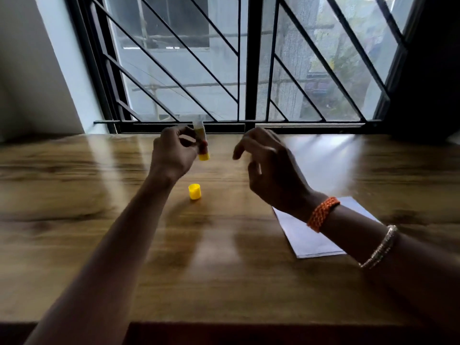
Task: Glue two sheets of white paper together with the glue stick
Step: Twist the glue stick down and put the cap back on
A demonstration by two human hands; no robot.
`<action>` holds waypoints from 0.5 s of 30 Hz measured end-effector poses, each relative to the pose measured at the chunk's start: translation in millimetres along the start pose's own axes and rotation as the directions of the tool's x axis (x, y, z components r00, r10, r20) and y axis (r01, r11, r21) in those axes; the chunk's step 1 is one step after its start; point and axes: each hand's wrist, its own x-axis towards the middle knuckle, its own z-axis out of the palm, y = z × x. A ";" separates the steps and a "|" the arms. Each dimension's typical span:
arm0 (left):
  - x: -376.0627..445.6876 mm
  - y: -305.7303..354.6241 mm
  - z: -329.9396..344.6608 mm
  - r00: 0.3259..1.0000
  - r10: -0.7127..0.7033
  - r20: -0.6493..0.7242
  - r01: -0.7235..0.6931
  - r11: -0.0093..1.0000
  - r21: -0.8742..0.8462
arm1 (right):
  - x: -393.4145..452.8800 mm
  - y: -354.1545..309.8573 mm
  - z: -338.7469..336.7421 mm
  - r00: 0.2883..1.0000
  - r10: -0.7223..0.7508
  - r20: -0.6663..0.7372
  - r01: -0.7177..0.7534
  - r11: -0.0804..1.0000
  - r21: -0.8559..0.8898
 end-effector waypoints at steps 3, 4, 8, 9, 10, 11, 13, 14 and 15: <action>-0.5 -8.1 -2.8 0.999 0.031 0.014 -0.033 0.980 0.194 | 2.5 -12.0 15.7 0.975 -0.004 0.220 0.004 1.000 0.003; -1.5 -9.3 -2.8 0.999 0.025 0.036 -0.032 0.973 0.230 | 3.5 -15.6 23.7 0.956 0.035 0.292 -0.046 0.999 0.029; -4.6 -11.9 0.5 0.995 0.029 0.095 -0.060 0.938 0.342 | 12.6 -19.8 50.4 0.845 0.139 0.516 -0.173 0.985 0.017; -4.7 -12.3 1.4 0.994 0.028 0.103 -0.063 0.935 0.350 | 15.1 -19.7 53.4 0.828 0.129 0.546 -0.172 0.985 0.027; -4.6 -12.6 2.2 0.994 0.026 0.107 -0.063 0.934 0.351 | 17.0 -18.7 55.0 0.819 0.120 0.562 -0.180 0.982 0.052; -4.2 -12.7 2.7 0.994 0.025 0.106 -0.060 0.936 0.346 | 18.3 -17.2 55.5 0.813 0.117 0.570 -0.203 0.975 0.089; -4.7 -11.7 4.3 0.995 0.029 0.091 -0.058 0.942 0.331 | 18.9 -13.8 51.5 0.812 0.128 0.570 -0.270 0.947 0.172; -5.9 -10.8 6.1 0.996 0.037 0.081 -0.061 0.945 0.322 | 18.7 -10.6 48.0 0.820 0.142 0.555 -0.297 0.934 0.200; -7.5 -9.5 8.6 0.996 0.048 0.070 -0.067 0.948 0.311 | 18.3 -6.9 43.2 0.835 0.173 0.522 -0.318 0.926 0.203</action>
